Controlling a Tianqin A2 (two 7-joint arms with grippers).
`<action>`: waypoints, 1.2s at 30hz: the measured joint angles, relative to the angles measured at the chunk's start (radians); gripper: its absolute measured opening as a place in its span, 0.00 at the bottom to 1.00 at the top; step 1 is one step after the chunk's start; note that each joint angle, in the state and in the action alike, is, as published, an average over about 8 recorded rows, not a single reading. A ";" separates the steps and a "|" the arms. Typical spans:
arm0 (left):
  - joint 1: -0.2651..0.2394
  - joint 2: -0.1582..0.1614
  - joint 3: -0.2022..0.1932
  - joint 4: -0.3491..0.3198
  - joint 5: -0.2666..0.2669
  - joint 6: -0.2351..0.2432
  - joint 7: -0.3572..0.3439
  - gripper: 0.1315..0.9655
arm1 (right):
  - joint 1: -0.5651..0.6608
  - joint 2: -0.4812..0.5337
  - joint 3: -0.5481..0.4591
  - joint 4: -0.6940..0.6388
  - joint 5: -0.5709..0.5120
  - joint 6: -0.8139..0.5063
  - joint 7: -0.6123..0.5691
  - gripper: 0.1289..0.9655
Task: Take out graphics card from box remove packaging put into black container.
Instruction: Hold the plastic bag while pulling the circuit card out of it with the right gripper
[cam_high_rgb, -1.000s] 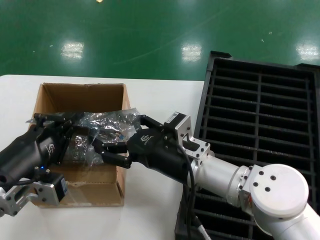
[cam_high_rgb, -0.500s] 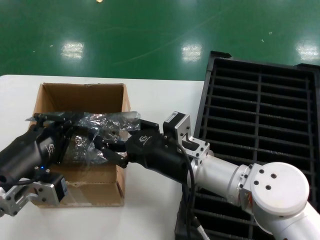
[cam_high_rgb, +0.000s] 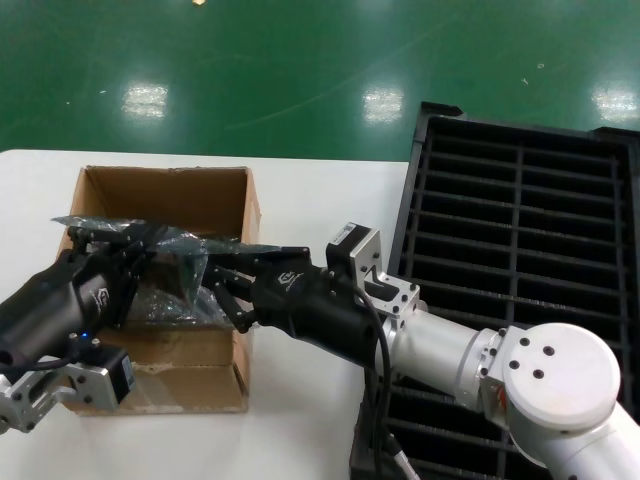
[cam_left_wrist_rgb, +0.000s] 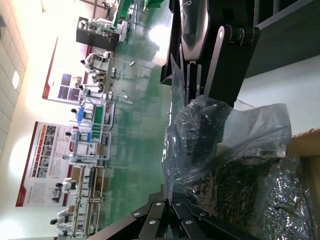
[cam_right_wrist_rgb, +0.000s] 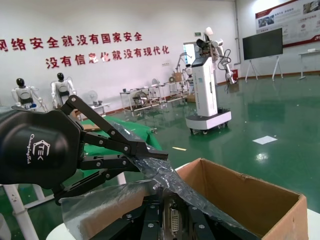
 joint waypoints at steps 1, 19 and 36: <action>0.000 0.000 0.000 0.000 0.000 0.000 0.000 0.01 | -0.001 0.001 0.000 0.002 0.000 0.000 0.000 0.11; 0.000 0.000 0.000 0.000 0.000 0.000 0.000 0.01 | -0.074 0.079 0.013 0.169 0.013 -0.011 -0.010 0.07; 0.000 0.000 0.000 0.000 0.000 0.000 0.000 0.01 | -0.167 0.197 0.052 0.373 0.034 -0.009 -0.116 0.07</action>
